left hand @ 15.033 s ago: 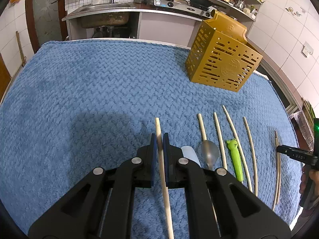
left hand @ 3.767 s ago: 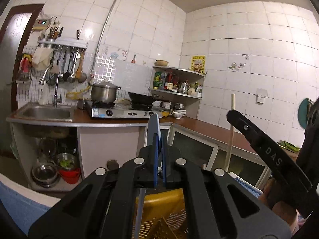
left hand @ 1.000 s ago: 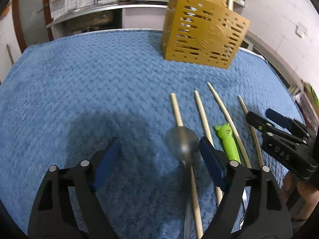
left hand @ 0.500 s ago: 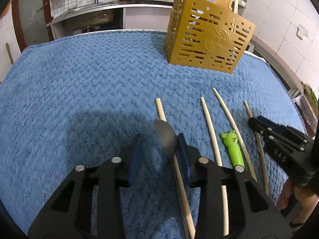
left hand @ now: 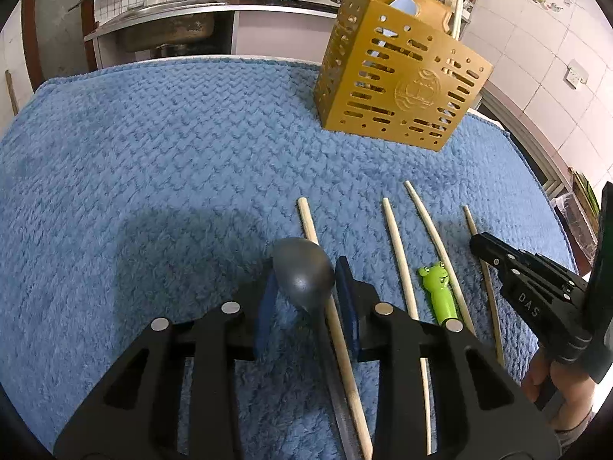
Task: Organize utensils
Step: 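Close the left tool on the metal spoon while the right tool grasps a wooden chopstick, then lift the metal spoon with the left tool while the right tool lifts the chopstick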
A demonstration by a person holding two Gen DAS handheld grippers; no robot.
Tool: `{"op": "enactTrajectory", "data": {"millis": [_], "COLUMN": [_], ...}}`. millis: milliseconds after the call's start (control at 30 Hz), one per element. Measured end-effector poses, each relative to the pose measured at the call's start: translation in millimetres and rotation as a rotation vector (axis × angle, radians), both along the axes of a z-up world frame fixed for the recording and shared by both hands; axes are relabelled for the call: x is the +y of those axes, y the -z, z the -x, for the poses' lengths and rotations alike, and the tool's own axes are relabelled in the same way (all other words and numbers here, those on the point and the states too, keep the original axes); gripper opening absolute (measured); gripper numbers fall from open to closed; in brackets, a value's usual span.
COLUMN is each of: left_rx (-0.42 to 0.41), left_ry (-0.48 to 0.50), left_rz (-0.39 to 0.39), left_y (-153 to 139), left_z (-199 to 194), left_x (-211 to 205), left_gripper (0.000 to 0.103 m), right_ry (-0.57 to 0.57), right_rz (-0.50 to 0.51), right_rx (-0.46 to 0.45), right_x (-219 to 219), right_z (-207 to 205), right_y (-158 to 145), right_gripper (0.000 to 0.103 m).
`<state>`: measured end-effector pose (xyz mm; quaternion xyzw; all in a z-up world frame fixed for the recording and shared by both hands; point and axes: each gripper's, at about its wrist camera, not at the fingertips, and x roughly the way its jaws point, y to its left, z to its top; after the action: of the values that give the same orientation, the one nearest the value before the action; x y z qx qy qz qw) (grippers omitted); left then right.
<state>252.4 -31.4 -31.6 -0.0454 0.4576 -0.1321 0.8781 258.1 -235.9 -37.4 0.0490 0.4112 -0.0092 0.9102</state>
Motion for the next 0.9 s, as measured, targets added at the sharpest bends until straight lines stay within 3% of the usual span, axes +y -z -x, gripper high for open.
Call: {"op": "enactTrajectory", "data": {"millis": [167,200,233,267,900], "left_rx": [-0.019,-0.022,-0.021,-0.013,-0.045], "left_ry": [0.004,0.000,0.004,0.006,0.012], "left_rz": [-0.009,-0.007,-0.002,0.007,0.017], "left_y": [-3.6,-4.2,-4.4,-4.7,-12.3], "left_z": [1.5,1.4,1.5,0.8,5.5], "left_x": [-0.4,0.5,1.1,2.6,6.4], "left_gripper": [0.028,0.024,0.007,0.005,0.005], "right_ry": [0.002,0.004,0.005,0.006,0.010], "right_rz": [-0.010,-0.017,-0.023,-0.034,-0.082], "right_rx": [-0.011,-0.017,-0.021,-0.029,-0.085], "right_x": [-3.5,-5.0,-6.5,-8.3,-21.6], "right_z": [1.7,2.5,3.1,4.5,11.3], "right_y": [-2.6,-4.0,-5.0,-6.9,-17.0], "right_gripper": [0.008,0.007,0.007,0.007,0.006]}}
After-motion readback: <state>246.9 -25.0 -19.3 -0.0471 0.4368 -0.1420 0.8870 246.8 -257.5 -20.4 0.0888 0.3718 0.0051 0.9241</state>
